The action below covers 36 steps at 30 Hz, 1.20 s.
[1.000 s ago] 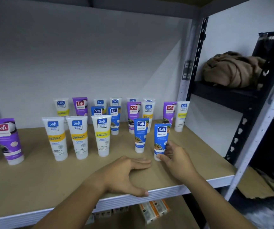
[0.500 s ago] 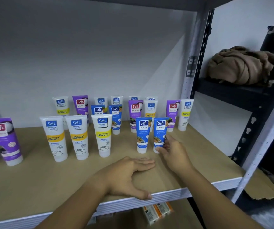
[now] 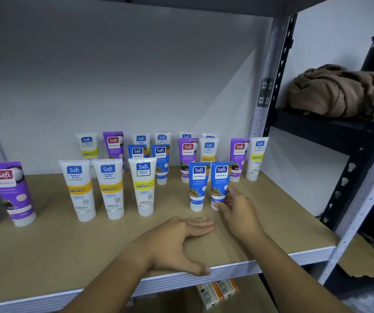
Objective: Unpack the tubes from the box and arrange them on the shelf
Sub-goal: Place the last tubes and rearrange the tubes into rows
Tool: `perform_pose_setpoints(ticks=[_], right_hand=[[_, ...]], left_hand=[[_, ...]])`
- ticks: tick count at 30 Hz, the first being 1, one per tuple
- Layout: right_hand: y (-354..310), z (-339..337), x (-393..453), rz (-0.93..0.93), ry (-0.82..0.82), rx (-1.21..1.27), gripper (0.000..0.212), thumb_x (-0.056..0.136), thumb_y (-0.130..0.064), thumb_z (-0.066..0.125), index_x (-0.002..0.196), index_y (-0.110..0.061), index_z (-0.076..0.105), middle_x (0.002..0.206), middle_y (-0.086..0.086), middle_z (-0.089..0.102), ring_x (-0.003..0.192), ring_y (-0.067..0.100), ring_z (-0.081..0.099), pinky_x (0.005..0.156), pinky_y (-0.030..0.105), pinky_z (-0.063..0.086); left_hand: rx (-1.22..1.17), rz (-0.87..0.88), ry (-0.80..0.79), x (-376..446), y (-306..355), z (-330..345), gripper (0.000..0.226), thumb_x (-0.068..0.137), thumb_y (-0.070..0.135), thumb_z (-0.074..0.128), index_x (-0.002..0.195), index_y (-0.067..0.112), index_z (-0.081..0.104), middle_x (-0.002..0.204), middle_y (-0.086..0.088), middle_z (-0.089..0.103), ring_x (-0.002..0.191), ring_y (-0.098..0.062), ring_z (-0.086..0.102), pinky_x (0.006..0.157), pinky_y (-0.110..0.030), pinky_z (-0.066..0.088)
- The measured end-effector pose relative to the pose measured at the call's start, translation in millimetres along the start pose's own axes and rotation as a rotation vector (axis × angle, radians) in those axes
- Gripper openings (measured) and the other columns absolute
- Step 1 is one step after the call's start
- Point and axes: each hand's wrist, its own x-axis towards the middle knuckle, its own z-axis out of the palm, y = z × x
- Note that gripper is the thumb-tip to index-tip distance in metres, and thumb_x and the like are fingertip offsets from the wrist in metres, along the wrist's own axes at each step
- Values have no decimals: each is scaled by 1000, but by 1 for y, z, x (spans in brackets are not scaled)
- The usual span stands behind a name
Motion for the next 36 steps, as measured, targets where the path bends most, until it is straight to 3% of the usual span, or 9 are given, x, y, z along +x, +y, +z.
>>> perform_pose_setpoints(ticks=[16,21,23,25,28,31,33,36], right_hand=[[-3,-1,-3,0,-4,-30,43,85,-12,72,125,-16,58,108,-2,73,98,12,69,91,35,55],[-10,-7,-6,38,-51,12,50,86,-13,71,132,-21,52,112,-6,71,99,5,67,80,7,47],[-12,-10,-8,71,-63,31,58,87,-11,71,139,-19,46,118,-4,69,101,5,65,78,2,43],[-14,-15,-10,118,-73,16,67,88,-10,70,146,-15,37,127,0,64,106,9,63,83,10,45],[-14,-28,-11,157,-60,-56,74,88,-5,66,151,-17,29,128,3,61,108,15,62,92,23,49],[-25,-48,0,75,76,-127,56,87,1,60,137,-19,50,110,2,67,93,14,64,89,28,53],[-45,-63,15,-6,193,-147,42,88,2,58,127,-14,59,96,-2,67,86,13,62,84,29,54],[-87,-75,48,-130,250,-135,33,90,0,56,121,-9,62,98,2,68,86,14,62,80,24,51]], left_hand=[[30,19,12,1,-3,1,94,71,66,73,151,36,34,156,27,28,141,18,17,122,-27,22],[28,21,14,-1,-1,-1,94,71,71,70,151,38,33,156,27,27,141,18,16,122,-26,20],[37,17,42,-2,-1,0,91,72,79,63,150,41,34,154,29,30,140,17,19,121,-26,23],[71,9,129,-4,0,0,80,77,81,53,145,41,43,149,29,40,136,16,30,117,-24,30],[141,44,317,-10,3,-2,50,92,63,49,129,33,63,125,21,64,114,8,54,98,-24,47],[107,83,491,-11,11,-22,28,94,42,57,113,27,72,101,16,72,91,5,63,80,-21,54],[91,110,642,-9,17,-51,20,91,30,63,105,22,75,92,14,74,83,7,64,76,-15,52],[101,43,793,-5,23,-112,15,90,21,67,102,21,76,89,13,75,80,3,66,78,-14,53]])
